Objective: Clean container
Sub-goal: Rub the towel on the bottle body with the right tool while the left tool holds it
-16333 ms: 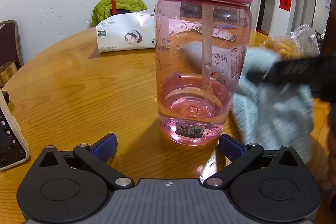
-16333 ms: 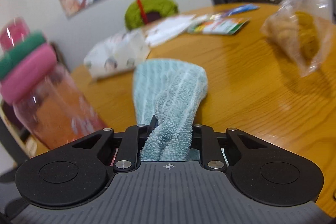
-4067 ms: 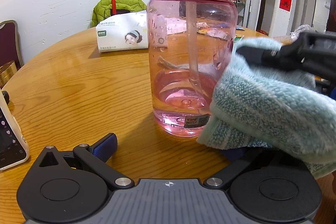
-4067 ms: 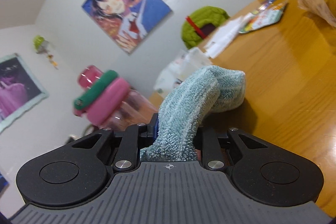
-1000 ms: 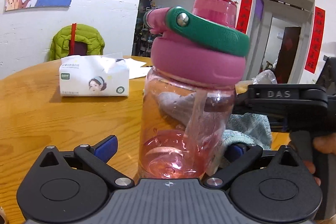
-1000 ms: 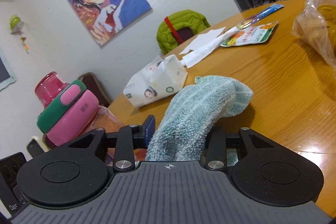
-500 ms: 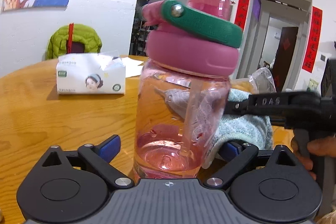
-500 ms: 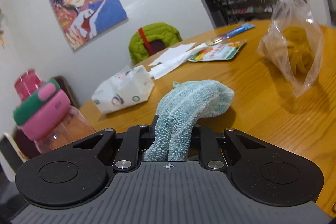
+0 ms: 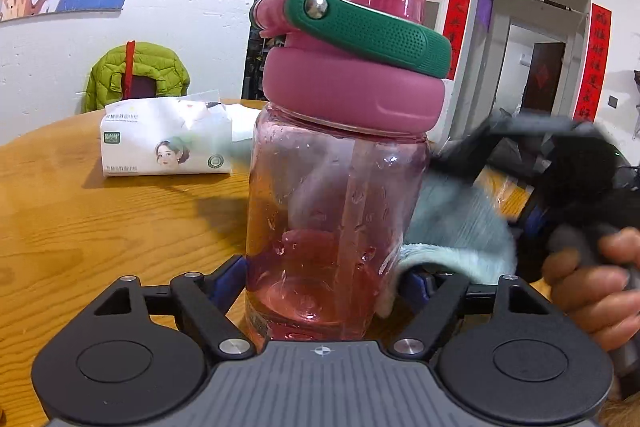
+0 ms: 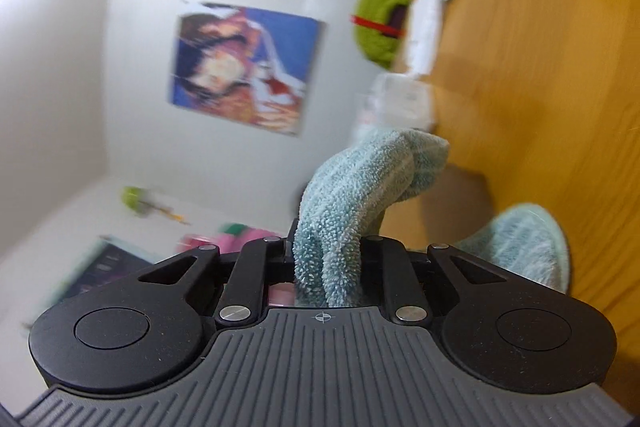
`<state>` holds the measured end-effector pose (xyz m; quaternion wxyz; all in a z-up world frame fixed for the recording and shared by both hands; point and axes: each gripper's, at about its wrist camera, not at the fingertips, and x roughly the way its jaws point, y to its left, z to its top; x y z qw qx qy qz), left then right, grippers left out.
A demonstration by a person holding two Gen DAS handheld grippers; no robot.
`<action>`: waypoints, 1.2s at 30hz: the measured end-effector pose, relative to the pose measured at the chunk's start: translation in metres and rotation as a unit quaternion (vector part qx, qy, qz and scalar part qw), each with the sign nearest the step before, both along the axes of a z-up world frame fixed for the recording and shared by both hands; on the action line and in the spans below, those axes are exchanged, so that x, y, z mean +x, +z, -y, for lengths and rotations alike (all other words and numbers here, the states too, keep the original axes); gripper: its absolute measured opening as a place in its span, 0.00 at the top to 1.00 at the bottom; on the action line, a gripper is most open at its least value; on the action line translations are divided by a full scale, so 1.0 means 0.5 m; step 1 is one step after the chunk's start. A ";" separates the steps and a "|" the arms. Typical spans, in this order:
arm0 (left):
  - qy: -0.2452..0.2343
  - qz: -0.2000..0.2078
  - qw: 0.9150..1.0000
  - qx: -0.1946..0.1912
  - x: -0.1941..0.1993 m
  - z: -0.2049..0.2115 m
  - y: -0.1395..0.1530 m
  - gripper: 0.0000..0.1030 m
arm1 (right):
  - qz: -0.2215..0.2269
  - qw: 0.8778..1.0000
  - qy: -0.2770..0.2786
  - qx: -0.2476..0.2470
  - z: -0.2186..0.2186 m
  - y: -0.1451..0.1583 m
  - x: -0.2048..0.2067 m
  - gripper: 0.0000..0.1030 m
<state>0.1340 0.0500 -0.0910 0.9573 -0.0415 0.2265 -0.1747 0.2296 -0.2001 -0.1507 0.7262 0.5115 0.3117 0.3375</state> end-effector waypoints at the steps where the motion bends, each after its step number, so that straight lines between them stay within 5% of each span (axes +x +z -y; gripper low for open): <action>1: 0.000 0.000 1.000 0.001 0.001 -0.002 -0.001 0.26 | -0.014 0.999 0.001 -0.042 -0.009 -0.001 0.002 0.82; 5: 0.001 0.001 1.000 0.009 0.002 -0.005 -0.002 0.26 | -0.002 0.996 -0.006 -0.094 -0.015 0.014 -0.010 0.82; 9: 0.000 0.001 1.000 0.009 0.001 -0.006 -0.003 0.26 | 0.086 0.996 -0.013 0.037 0.027 0.042 -0.041 0.82; 13: 0.001 0.002 1.000 0.020 -0.001 0.006 -0.002 0.26 | 0.068 0.995 0.004 0.078 0.037 0.032 -0.043 0.81; 18: 0.001 0.001 1.000 0.022 0.004 0.009 -0.002 0.26 | -0.001 0.999 0.002 -0.041 -0.005 0.007 -0.025 0.81; 22: 0.001 0.001 1.000 0.025 0.006 0.012 -0.004 0.26 | 0.002 0.994 -0.003 -0.105 -0.020 0.012 -0.031 0.79; 27: 0.003 0.000 1.000 0.023 -0.001 0.015 -0.001 0.24 | 0.018 0.994 -0.008 -0.112 -0.015 0.021 -0.040 0.77; 30: 0.031 0.012 0.999 0.023 -0.025 0.018 0.008 0.11 | 0.043 0.993 -0.025 -0.107 -0.004 0.031 -0.050 0.77; 33: 0.065 0.030 0.997 0.028 -0.061 0.026 0.016 0.10 | 0.072 0.991 -0.053 -0.101 0.008 0.044 -0.063 0.77; 36: 0.047 0.036 0.997 0.048 -0.079 0.049 0.009 0.10 | 0.085 0.992 -0.057 -0.073 0.017 0.049 -0.066 0.77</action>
